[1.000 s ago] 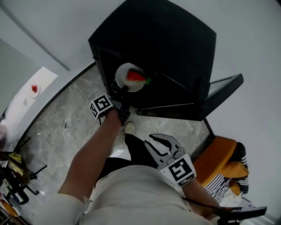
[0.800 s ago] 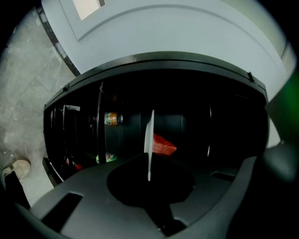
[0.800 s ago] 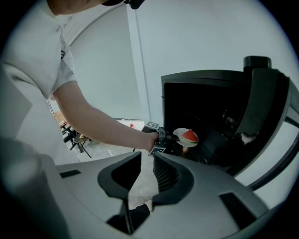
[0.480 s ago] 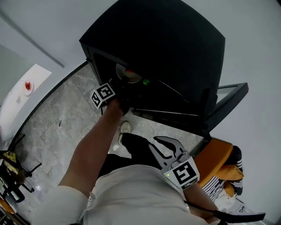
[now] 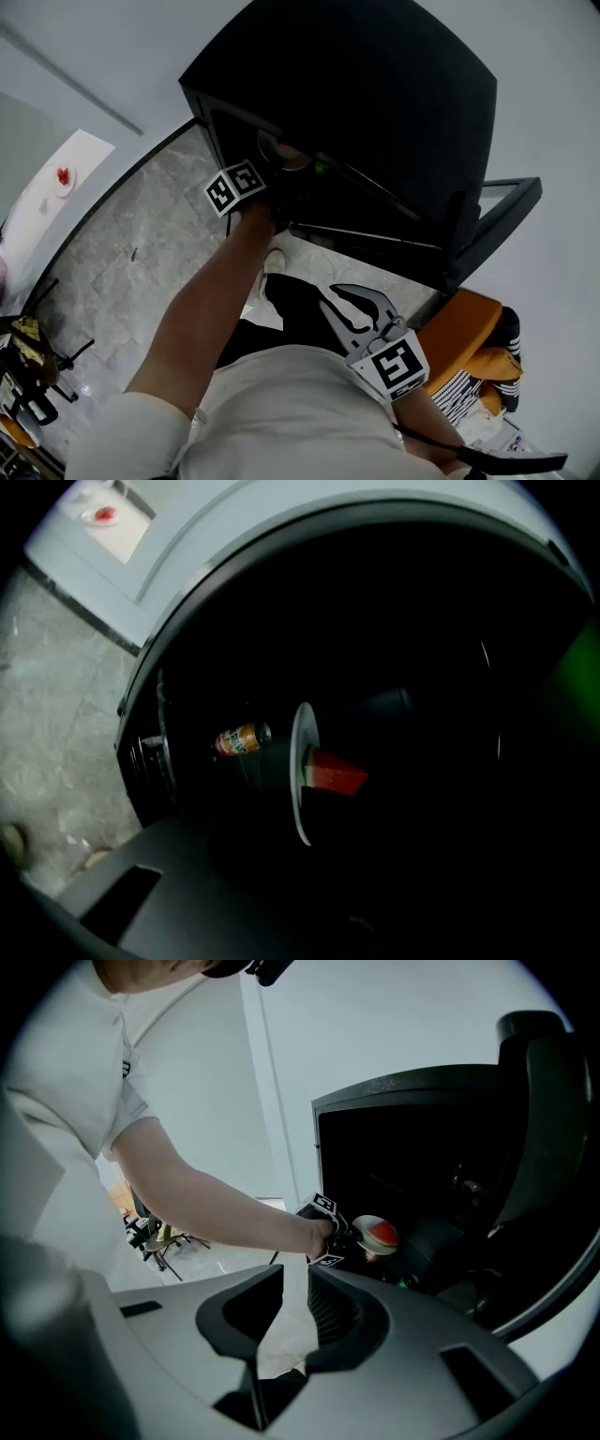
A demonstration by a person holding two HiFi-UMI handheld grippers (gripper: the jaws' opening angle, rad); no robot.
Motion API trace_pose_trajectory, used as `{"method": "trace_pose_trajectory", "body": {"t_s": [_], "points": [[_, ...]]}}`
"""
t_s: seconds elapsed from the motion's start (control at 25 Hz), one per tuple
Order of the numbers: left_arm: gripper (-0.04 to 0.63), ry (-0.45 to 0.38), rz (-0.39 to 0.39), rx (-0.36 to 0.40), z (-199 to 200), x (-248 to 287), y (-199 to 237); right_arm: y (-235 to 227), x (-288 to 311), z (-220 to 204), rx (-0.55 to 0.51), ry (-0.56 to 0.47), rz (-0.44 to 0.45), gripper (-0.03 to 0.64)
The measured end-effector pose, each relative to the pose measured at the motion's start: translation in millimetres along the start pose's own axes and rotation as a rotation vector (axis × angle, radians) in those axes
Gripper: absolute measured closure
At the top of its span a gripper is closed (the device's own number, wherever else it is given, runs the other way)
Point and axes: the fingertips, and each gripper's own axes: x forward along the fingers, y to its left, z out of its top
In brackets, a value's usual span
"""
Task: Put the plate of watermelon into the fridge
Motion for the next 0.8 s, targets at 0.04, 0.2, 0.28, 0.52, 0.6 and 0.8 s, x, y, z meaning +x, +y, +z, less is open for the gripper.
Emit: {"method": "trace_pose_trajectory", "body": {"t_s": [0.04,0.2,0.28,0.52,0.6,0.8], "points": [[0.568,0.009,0.026,0.056,0.3,0.5,-0.9,0.5,0.8,0.6,-0.001,0.001,0.002,0.526],[0.523,0.067,0.158,0.283,-3.5,1.9,2.4,2.9,1.5,2.6,-0.008,0.0,0.011,0.526],[0.504,0.096,0.207,0.351,-6.5,1.5,2.6,2.9,0.8,2.2,-0.005,-0.001,0.013,0.526],[0.457,0.142,0.331,0.481,-12.2,-3.2,5.8,2.6,-1.4,0.9,0.003,-0.003,0.014,0.526],[0.433,0.164,0.357,0.499,-16.9,-5.3,7.8,2.6,-2.4,0.0,0.013,-0.007,0.012,0.526],[0.414,0.16,0.363,0.515,-21.3,-16.0,10.0,3.2,-7.4,-1.4,0.027,-0.012,0.004,0.526]]}}
